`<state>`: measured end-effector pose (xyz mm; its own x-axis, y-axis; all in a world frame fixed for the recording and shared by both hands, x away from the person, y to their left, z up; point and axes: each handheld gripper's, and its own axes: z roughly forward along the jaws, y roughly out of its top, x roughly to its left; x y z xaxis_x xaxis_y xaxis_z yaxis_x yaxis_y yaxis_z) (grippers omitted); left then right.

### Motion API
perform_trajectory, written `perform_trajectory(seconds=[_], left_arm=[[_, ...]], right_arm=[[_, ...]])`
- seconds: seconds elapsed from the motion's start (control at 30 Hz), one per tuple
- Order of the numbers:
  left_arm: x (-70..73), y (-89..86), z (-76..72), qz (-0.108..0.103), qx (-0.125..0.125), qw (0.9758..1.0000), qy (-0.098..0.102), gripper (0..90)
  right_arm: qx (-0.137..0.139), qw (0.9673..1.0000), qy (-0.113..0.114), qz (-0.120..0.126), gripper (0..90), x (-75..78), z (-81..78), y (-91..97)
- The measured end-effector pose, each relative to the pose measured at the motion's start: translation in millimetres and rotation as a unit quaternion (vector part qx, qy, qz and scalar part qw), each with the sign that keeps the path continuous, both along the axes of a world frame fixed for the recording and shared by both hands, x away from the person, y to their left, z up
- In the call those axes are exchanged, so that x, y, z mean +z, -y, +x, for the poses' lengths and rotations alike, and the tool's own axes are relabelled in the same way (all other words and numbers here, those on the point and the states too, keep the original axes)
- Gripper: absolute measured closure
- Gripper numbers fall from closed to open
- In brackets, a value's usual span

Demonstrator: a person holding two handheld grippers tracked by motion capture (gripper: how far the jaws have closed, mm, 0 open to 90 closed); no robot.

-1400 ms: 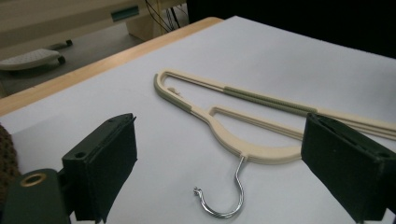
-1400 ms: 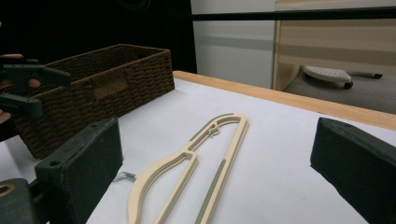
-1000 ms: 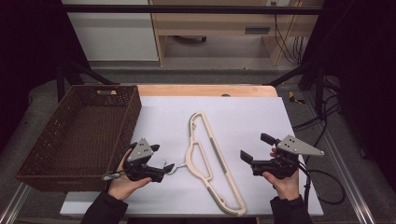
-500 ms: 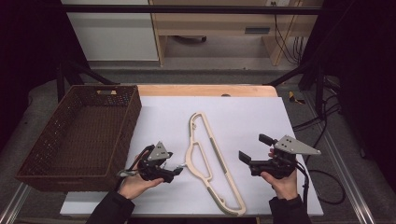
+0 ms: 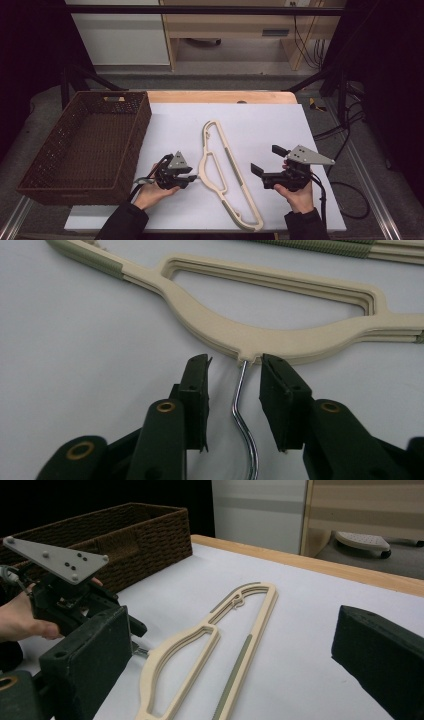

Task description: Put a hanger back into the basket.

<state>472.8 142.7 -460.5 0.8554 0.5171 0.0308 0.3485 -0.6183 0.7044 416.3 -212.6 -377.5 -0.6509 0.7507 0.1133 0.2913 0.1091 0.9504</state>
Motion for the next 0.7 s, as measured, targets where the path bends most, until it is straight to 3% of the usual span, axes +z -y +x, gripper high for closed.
perform_trajectory(seconds=[0.23, 0.7], left_arm=[[-5.9, 2.4, 5.2, 0.009, -0.011, 0.9998, -0.013, 73.9], [-8.9, 3.7, 10.4, 0.001, -0.027, 0.9991, -0.031, 84.7]], right_arm=[[0.005, 1.0000, 0.001, -0.002, 3.5, -0.1, -0.3, -2.0], [0.014, 0.9998, -0.005, -0.011, 4.2, -3.6, 0.6, -9.5]])
